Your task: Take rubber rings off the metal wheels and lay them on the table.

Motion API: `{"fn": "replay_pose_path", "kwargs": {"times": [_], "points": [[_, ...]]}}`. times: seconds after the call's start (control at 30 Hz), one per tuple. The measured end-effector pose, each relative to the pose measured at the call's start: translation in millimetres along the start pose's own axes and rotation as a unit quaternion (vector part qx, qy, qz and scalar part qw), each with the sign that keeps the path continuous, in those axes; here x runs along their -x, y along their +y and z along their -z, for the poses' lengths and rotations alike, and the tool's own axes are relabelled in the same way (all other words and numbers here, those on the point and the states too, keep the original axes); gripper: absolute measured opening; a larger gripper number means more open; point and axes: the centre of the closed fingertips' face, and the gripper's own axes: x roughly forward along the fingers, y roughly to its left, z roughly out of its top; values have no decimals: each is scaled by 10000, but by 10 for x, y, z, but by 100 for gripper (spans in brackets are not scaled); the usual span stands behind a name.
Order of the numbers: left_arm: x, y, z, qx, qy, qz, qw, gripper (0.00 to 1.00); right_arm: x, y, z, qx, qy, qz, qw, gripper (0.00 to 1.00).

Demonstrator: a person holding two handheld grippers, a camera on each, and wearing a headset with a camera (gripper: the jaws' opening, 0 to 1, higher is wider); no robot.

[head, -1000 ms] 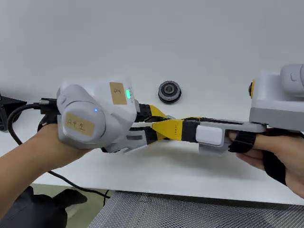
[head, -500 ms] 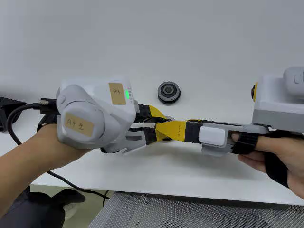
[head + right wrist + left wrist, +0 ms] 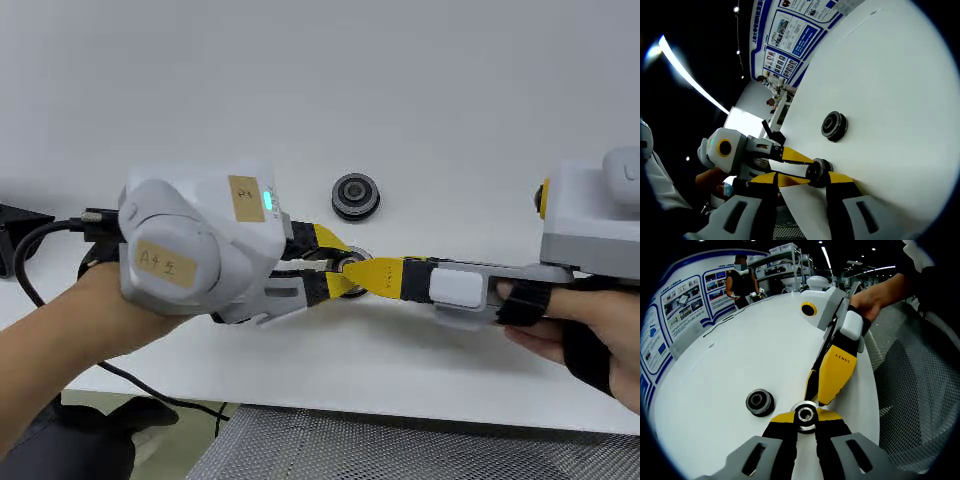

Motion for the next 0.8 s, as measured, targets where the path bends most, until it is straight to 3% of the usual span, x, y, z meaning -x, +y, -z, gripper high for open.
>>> {"fn": "replay_pose_path", "kwargs": {"times": [0.33,0.8], "points": [[-1,5,-1,-3,-1,5,10000,13,35,-16,-13,63,-15,38,10000,31],[1,2,-4,6,-10,1,10000,13,36,-192,-6,-60,50,426,9991,8]]}}
